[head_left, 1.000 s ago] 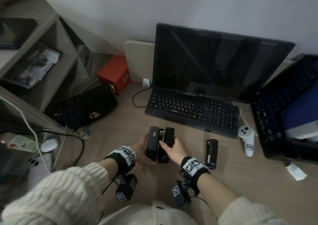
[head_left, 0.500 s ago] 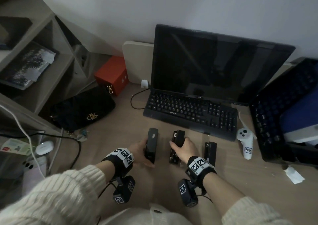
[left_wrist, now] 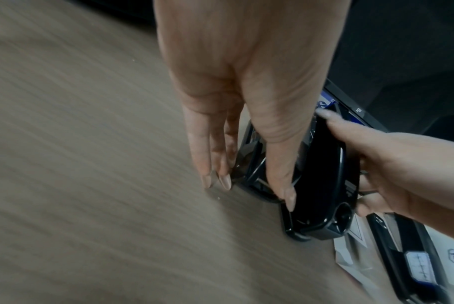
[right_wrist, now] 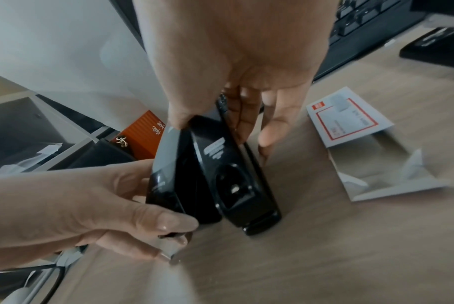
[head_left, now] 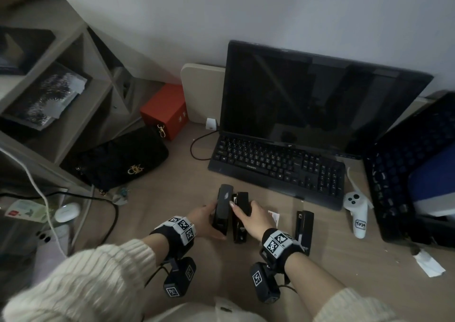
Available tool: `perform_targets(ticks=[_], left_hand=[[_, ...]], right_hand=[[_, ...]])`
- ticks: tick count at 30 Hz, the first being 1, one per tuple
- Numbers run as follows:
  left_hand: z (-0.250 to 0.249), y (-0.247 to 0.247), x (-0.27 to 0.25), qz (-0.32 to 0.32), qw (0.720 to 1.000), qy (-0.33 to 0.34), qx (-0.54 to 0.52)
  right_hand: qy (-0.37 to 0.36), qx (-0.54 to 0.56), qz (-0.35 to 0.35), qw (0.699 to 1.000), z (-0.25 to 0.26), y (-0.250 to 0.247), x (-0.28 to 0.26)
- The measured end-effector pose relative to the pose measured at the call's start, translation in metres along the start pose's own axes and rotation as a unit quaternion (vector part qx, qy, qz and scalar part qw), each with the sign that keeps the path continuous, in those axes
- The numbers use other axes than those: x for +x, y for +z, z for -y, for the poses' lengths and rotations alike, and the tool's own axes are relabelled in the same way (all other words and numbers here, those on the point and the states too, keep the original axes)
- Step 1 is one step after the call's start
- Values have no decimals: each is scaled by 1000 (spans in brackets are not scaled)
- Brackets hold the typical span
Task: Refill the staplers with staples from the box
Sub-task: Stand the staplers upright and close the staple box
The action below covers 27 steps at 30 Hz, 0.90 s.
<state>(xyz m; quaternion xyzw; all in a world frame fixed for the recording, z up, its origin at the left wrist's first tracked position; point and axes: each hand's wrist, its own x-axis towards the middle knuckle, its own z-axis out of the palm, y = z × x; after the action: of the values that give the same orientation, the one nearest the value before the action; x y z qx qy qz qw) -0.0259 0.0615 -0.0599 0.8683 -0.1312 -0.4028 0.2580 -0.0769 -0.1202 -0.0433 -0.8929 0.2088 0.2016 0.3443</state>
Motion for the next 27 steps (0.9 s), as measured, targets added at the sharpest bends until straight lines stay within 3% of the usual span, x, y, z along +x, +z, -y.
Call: perform_targets(ticks=[6,12,27], left_hand=[[1,1,0,3,1000,1,-16],[3,2,0,28,999,-5,-25],[0,1,-2,29,999,13,-17]], right_hand=[[-20,27,91,995,-19,1,-3],[-32,18,131,991,-21,4,-8],[-26,29,120,992,-14,12,-3]])
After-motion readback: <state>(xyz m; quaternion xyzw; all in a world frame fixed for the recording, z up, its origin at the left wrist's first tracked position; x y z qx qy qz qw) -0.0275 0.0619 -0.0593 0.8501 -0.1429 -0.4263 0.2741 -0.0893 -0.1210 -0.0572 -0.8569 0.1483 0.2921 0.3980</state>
